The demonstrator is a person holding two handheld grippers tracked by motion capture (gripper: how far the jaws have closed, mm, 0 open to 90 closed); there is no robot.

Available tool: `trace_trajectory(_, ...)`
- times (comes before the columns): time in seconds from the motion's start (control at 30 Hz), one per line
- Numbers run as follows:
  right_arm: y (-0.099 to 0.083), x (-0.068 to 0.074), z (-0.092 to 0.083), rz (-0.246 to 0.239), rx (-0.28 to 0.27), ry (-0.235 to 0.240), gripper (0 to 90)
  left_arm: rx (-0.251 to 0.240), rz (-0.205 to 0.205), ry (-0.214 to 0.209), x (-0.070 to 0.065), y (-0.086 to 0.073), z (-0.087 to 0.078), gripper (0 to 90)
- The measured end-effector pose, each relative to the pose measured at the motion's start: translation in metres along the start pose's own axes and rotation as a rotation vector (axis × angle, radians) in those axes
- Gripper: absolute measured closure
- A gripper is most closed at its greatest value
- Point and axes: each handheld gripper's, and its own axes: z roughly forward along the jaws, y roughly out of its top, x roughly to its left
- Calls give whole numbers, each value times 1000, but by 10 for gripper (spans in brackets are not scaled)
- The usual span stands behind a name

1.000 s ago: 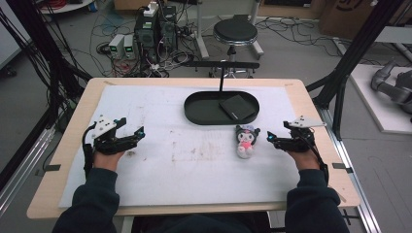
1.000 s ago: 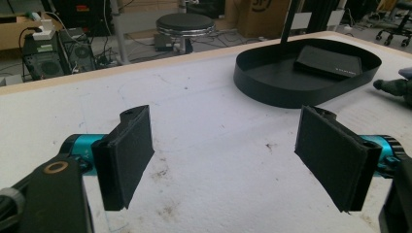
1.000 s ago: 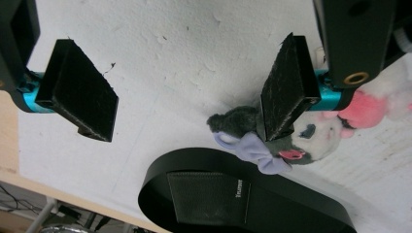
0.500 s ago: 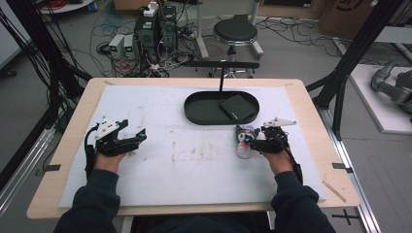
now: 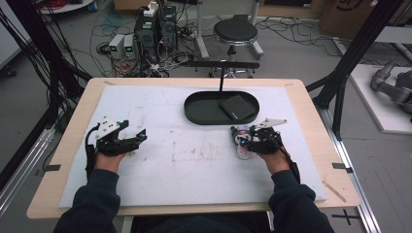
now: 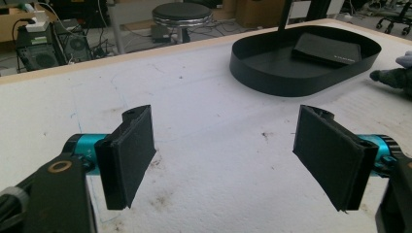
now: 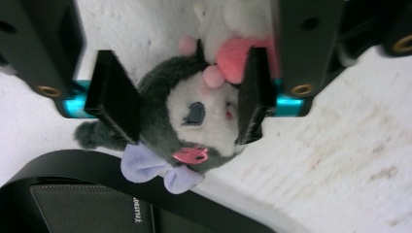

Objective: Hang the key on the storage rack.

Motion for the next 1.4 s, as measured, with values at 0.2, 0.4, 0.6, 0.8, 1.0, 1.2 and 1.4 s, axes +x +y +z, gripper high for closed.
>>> trace_trajectory(0.2, 0, -9, -13, -35, -31, 11, 542, 4, -4, -1, 1, 0, 0, 226)
trace_trajectory(0.4, 1, -4, -7, 62, -49, -4, 184, 5, -2, -2, 0, 0, 1, 226)
trace_trajectory(0.6, 0, 18, 16, 31, 76, -71, 176, 6, -2, -5, 0, -1, 1, 226)
trace_trajectory(0.8, -3, 14, 23, -29, 182, -59, 216, 6, -2, -6, 1, -1, 1, 226)
trace_trajectory(1.0, -5, 3, 17, -62, 176, -5, 313, 7, -4, -8, 1, -1, 1, 226)
trace_trajectory(1.2, -8, 4, 23, -153, 183, 6, 248, 8, -5, -11, 1, -1, 1, 226)
trace_trajectory(1.4, -7, 4, 20, -100, 192, 53, 453, 9, -6, -12, 1, -1, 1, 226)
